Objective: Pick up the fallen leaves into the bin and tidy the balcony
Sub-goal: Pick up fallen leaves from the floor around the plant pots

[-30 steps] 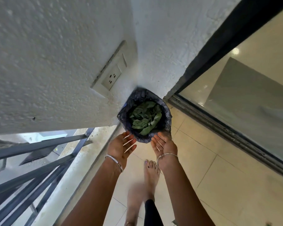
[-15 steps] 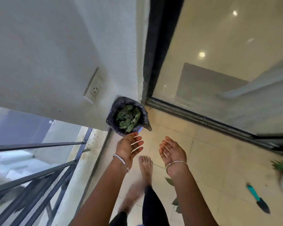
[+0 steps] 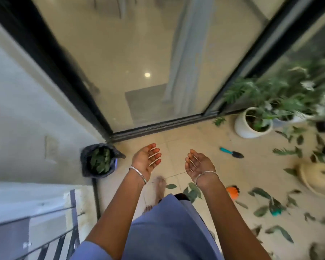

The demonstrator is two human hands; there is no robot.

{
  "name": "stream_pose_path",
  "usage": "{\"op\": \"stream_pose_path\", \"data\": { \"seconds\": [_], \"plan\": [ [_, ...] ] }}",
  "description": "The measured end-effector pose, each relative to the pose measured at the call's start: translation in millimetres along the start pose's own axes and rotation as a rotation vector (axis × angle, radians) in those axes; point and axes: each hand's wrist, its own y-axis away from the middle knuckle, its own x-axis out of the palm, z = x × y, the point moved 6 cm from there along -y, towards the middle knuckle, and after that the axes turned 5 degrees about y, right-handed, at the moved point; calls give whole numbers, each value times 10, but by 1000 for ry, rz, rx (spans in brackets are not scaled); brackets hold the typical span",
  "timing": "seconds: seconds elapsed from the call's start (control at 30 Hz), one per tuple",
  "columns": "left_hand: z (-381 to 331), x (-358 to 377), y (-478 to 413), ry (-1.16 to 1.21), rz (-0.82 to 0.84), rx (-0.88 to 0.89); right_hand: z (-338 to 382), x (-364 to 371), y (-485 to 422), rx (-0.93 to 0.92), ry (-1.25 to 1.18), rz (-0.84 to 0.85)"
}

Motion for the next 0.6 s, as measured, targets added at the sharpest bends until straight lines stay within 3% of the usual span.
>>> {"op": "stream_pose_path", "data": {
  "seconds": [0.23, 0.6],
  "plan": [
    [511, 1558, 229, -353, 239, -136, 759, -1250, 321, -109, -347, -165],
    [1865, 3771, 752, -666, 522, -353, 1590, -3301, 706, -276, -781, -430]
  ]
}}
